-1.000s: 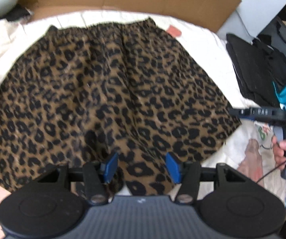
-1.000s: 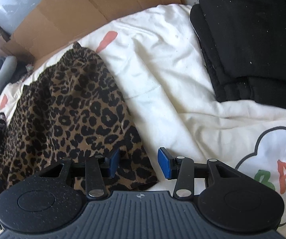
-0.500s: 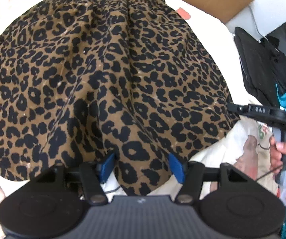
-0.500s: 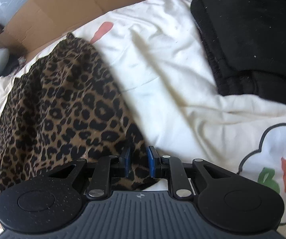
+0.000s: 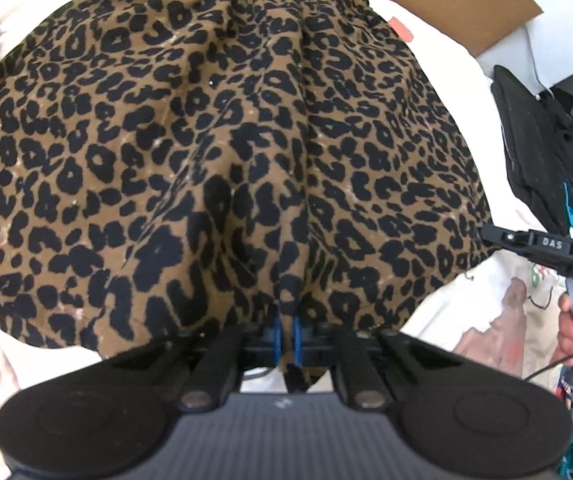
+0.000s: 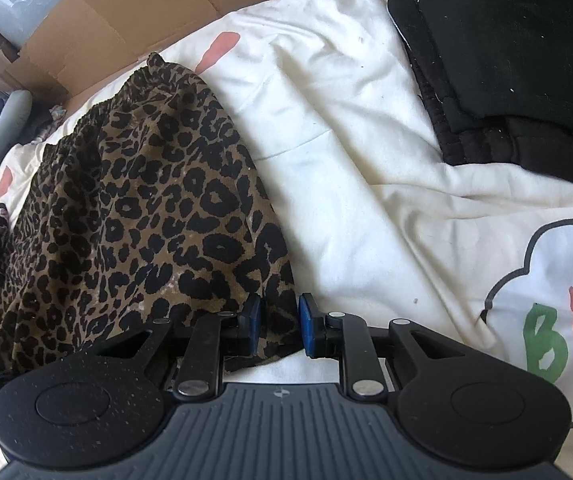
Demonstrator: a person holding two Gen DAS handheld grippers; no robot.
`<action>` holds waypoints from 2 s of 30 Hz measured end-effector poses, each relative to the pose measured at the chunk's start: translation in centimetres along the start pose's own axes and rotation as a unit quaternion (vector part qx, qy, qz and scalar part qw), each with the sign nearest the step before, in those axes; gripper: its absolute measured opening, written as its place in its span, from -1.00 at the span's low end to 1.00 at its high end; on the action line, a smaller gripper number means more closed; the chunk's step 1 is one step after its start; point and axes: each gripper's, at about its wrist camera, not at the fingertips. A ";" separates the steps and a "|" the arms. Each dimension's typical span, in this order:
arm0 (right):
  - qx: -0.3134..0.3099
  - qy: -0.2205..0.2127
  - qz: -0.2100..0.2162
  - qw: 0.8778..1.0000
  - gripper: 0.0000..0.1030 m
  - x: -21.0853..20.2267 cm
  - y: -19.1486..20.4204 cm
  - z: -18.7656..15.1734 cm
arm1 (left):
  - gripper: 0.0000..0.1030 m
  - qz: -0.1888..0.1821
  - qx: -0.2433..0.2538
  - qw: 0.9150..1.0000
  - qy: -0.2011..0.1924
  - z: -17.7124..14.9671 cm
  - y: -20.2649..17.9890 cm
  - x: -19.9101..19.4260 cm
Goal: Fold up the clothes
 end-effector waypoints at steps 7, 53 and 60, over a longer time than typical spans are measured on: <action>-0.008 -0.005 0.021 1.000 -0.93 -0.8 -0.2 -0.4 | -0.88 0.003 -0.002 1.000 0.001 -0.3 0.4 0.2; -0.023 -0.016 0.028 0.999 -0.96 -2.9 -0.9 2.1 | -0.53 -0.017 0.040 0.999 0.001 -0.8 -1.2 -0.3; -0.016 -0.036 0.017 0.999 -0.96 -3.6 -1.4 3.3 | -0.21 -0.005 0.075 0.997 0.000 -2.6 -1.8 0.8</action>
Point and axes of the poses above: each gripper's, at about its wrist camera, not at the fingertips, and x roughly the way its jaws point, y to its left, z to its top, and after that the axes turned 5 degrees about z, right-handed
